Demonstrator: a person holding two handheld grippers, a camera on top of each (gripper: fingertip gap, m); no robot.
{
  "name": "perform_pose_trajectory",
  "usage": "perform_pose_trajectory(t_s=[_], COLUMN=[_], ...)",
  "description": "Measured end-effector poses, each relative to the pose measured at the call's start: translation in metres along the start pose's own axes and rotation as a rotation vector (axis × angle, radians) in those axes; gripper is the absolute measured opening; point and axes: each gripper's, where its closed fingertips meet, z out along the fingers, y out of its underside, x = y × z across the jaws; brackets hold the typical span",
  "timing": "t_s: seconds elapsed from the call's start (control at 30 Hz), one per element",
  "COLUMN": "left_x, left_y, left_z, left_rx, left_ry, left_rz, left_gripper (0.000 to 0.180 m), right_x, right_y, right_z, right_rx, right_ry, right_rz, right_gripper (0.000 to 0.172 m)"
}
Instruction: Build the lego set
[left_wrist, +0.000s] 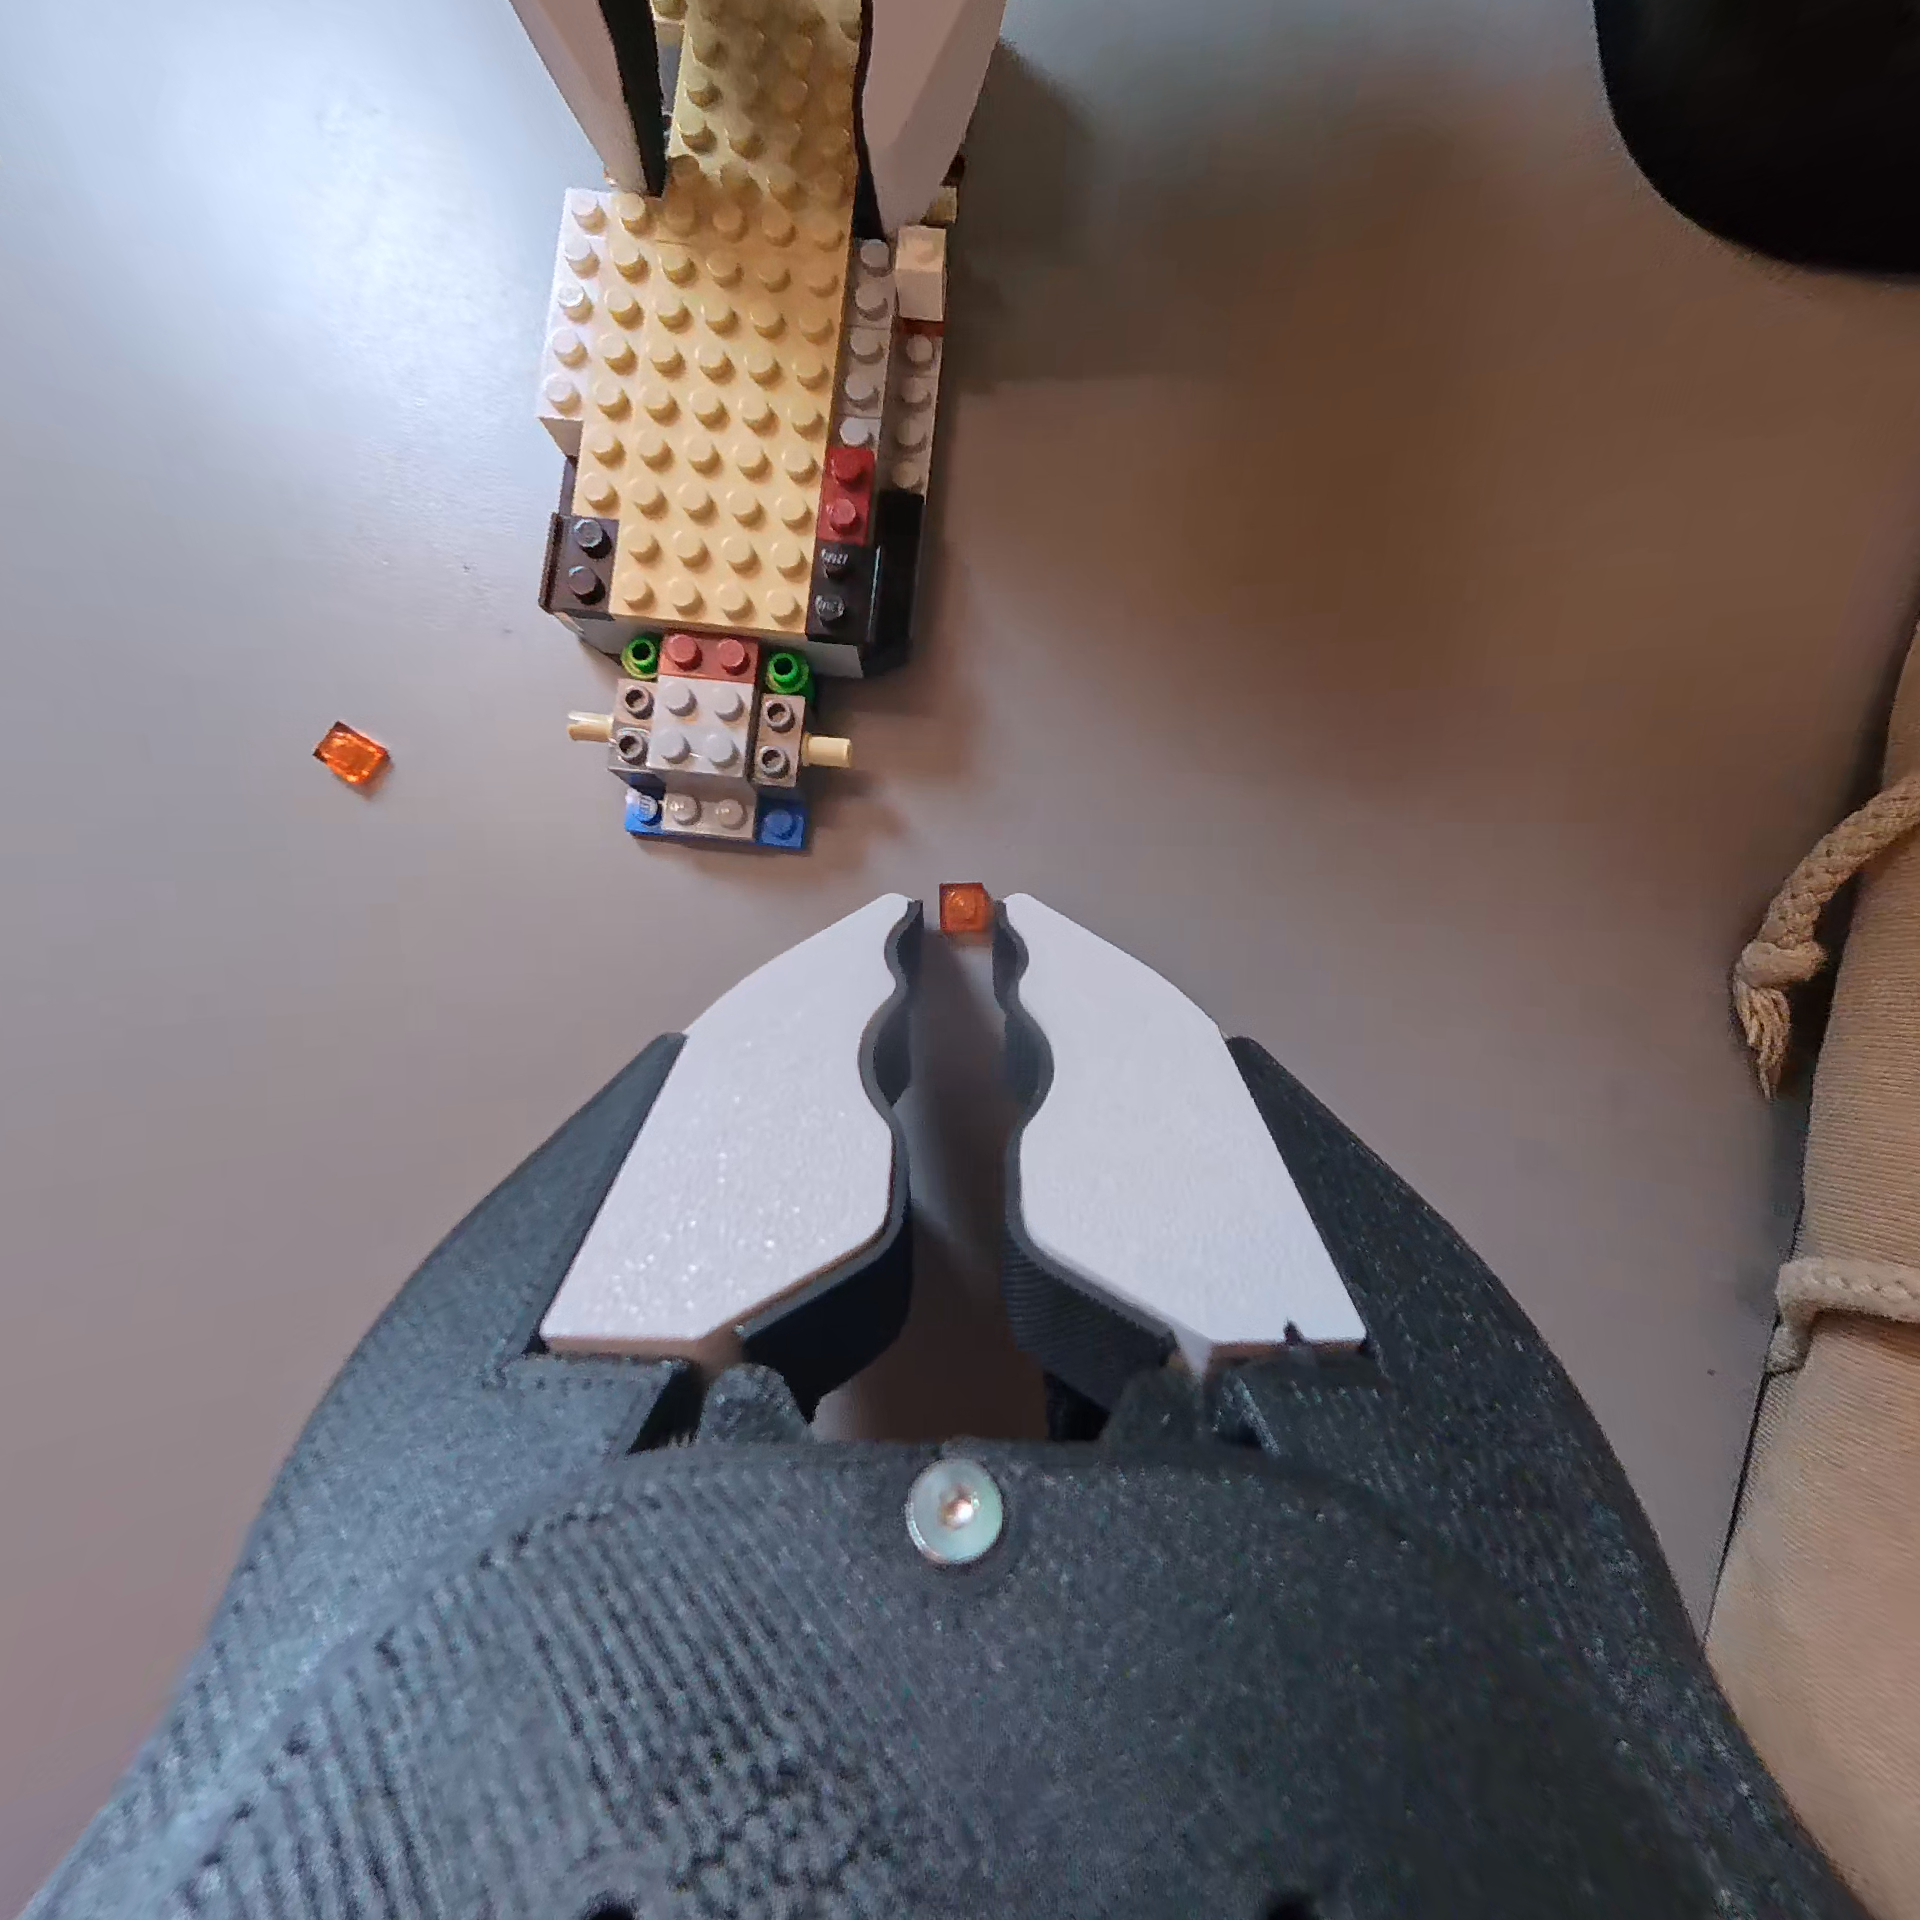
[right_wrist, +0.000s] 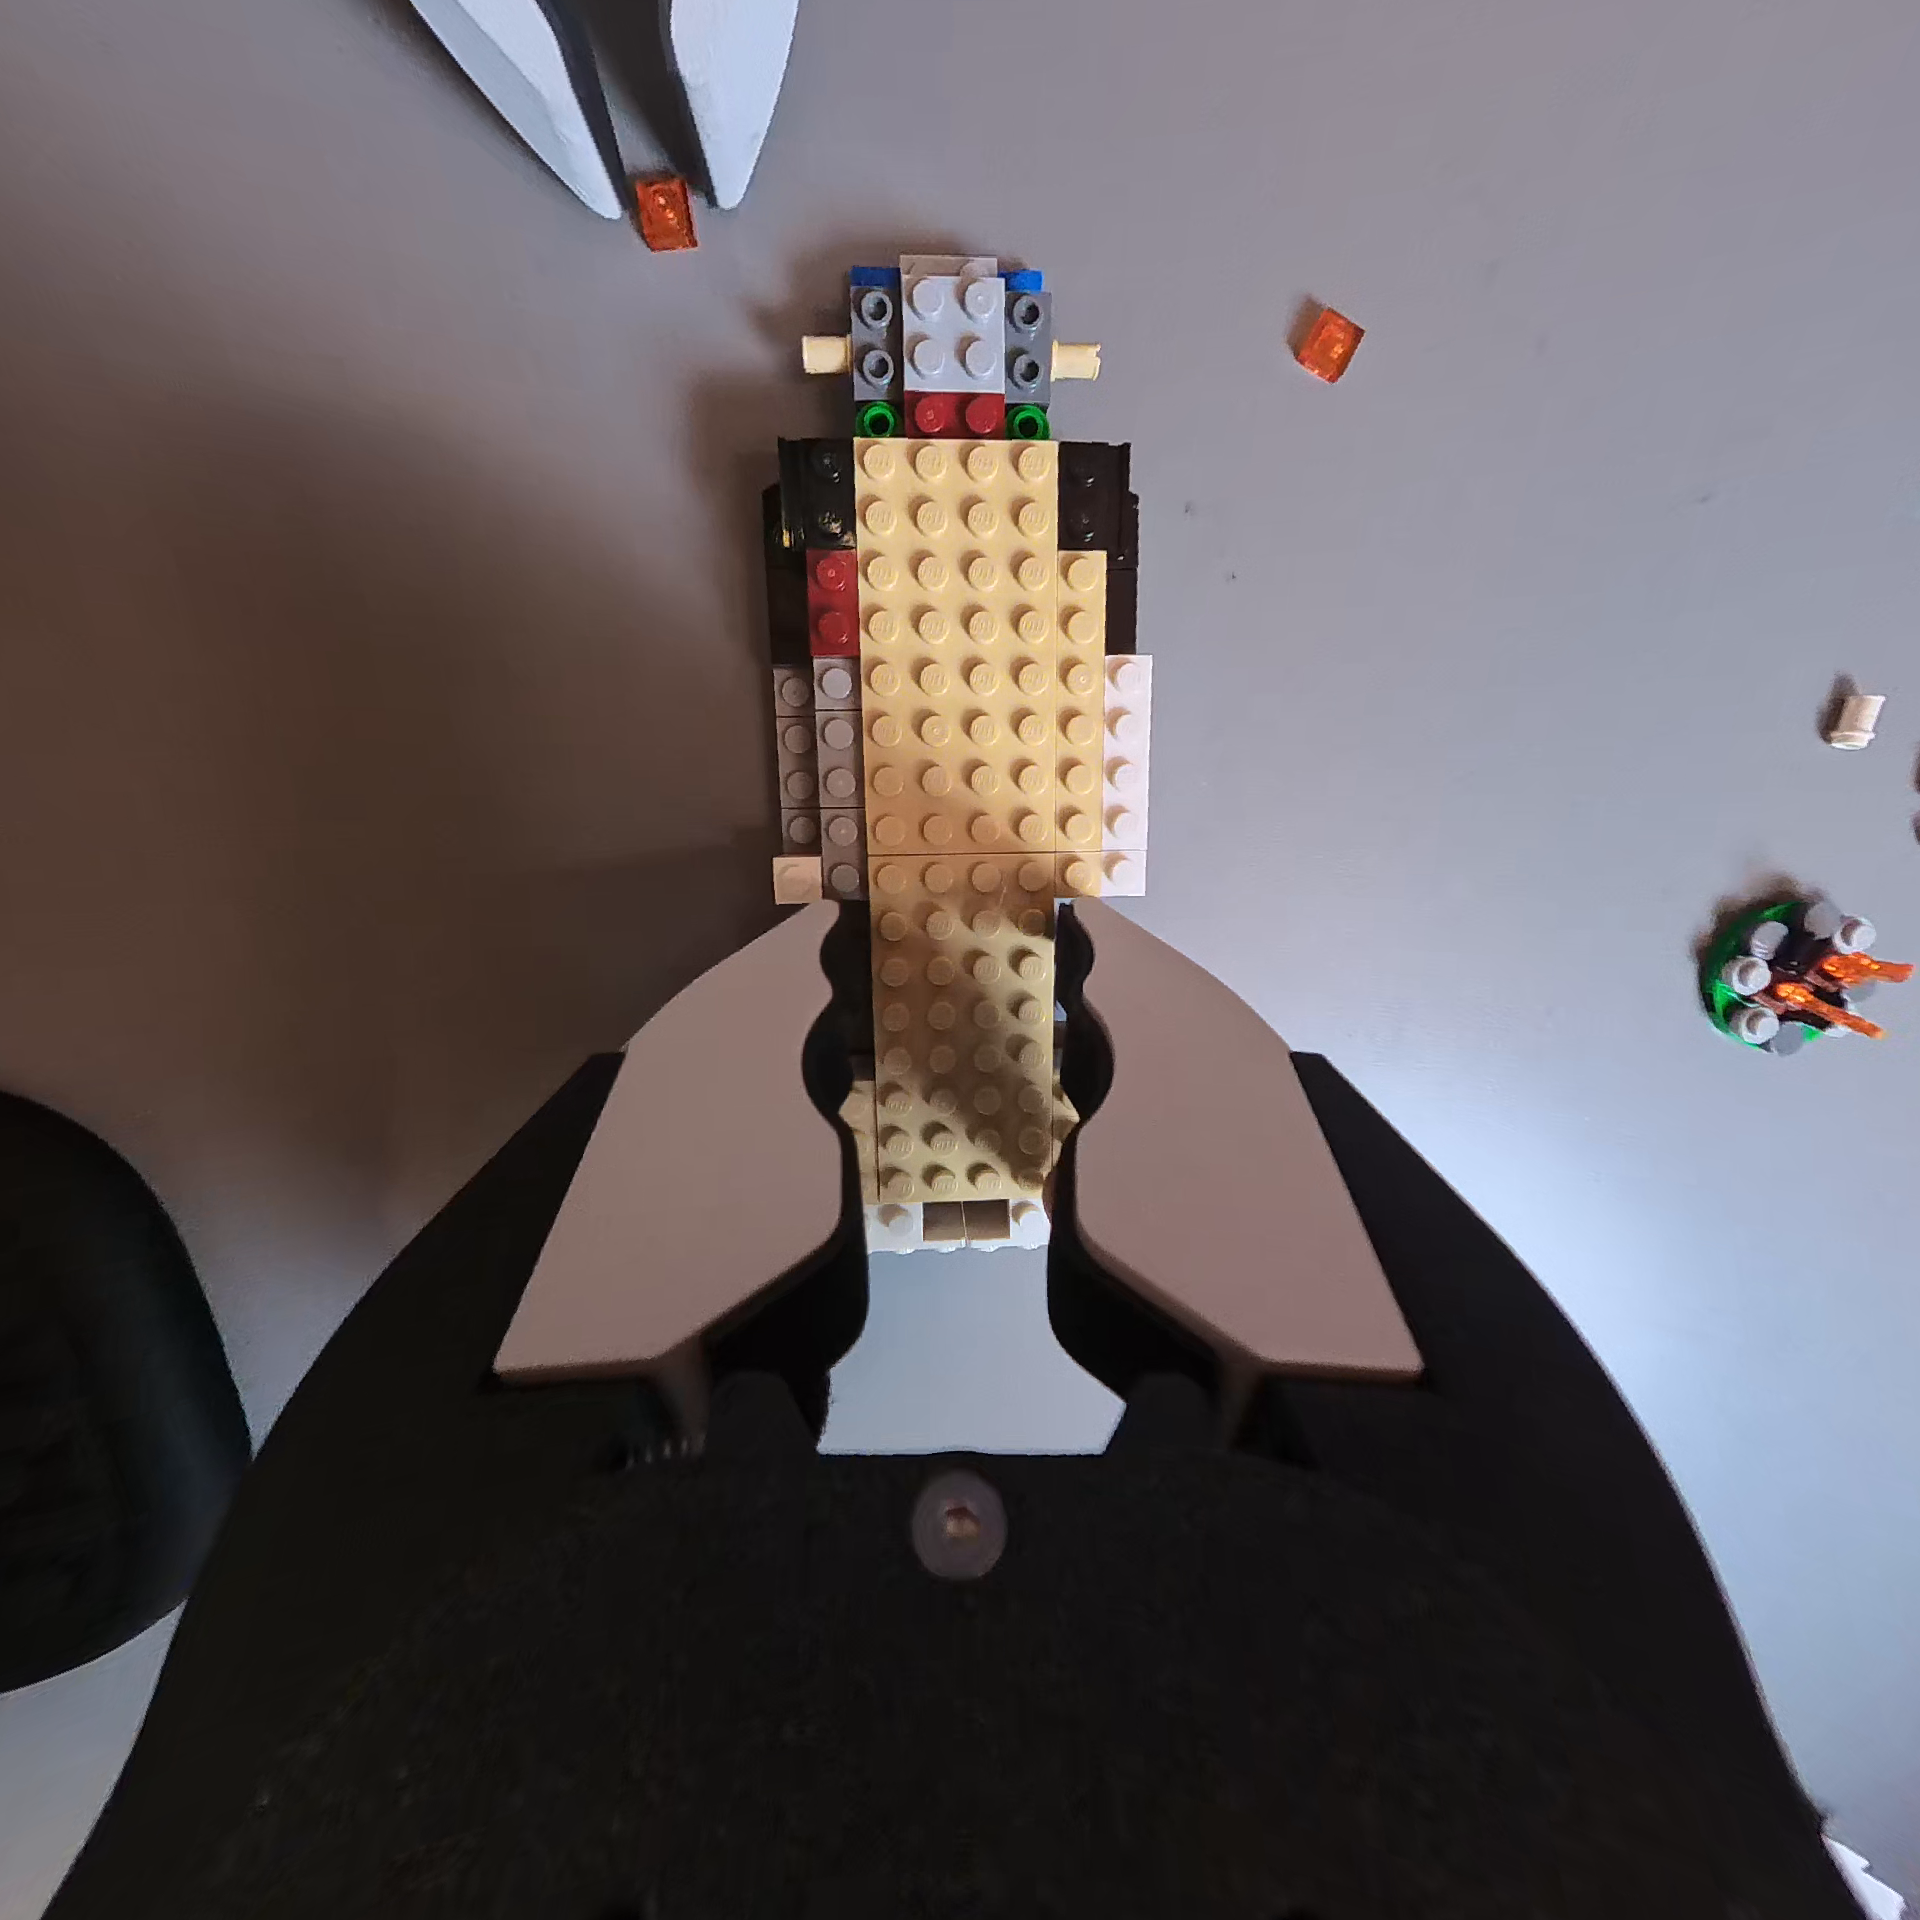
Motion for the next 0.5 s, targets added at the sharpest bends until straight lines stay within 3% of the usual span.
perform_pose_trajectory(t_s=[0.5], left_x=[-0.023], left_y=[-0.013], left_z=[-0.003], left_rx=[0.067], left_ry=[-0.061], left_rz=[0.042], left_gripper=[0.007], right_x=[-0.001], right_y=[-0.003], right_z=[0.001], right_rx=[0.018], right_ry=[-0.003], right_rz=[-0.016], right_gripper=[0.033])
